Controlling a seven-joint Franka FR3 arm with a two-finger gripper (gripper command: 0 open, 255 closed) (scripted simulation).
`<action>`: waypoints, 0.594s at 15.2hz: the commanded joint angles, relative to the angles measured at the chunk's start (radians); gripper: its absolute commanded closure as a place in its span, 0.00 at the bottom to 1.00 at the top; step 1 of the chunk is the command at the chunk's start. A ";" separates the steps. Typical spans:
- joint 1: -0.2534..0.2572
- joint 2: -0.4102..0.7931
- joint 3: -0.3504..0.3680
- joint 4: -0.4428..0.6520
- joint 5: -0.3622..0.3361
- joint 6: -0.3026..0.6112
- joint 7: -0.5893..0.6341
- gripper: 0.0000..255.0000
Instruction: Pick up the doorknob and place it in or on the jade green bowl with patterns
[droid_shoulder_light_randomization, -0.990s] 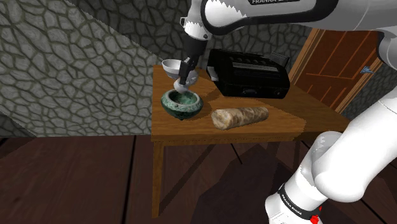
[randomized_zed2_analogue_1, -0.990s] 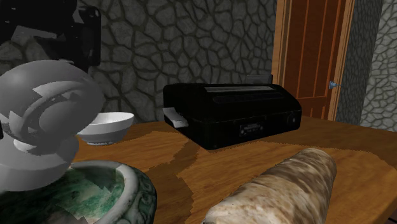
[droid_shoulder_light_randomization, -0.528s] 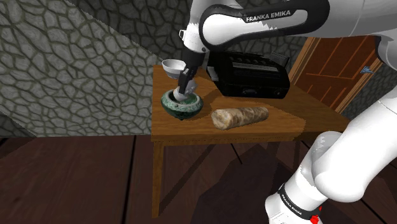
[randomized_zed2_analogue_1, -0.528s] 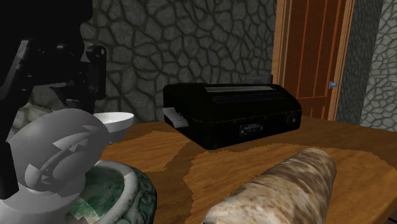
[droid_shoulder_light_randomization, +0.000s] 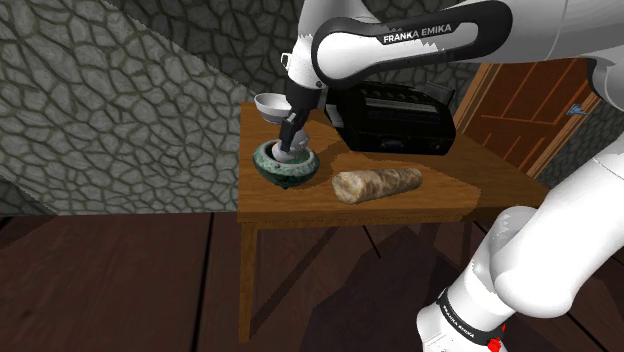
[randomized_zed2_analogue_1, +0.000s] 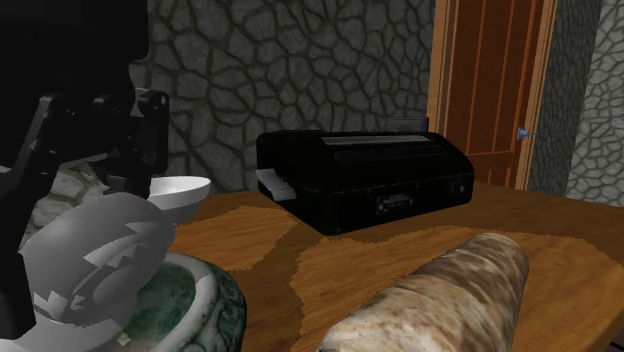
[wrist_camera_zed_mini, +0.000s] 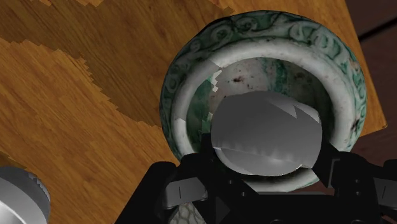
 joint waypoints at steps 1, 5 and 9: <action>0.000 0.000 0.000 0.000 0.000 0.000 0.000 1.00; 0.000 0.000 0.000 0.000 0.000 0.000 0.000 0.00; 0.002 -0.023 0.001 0.043 0.004 -0.065 -0.003 0.00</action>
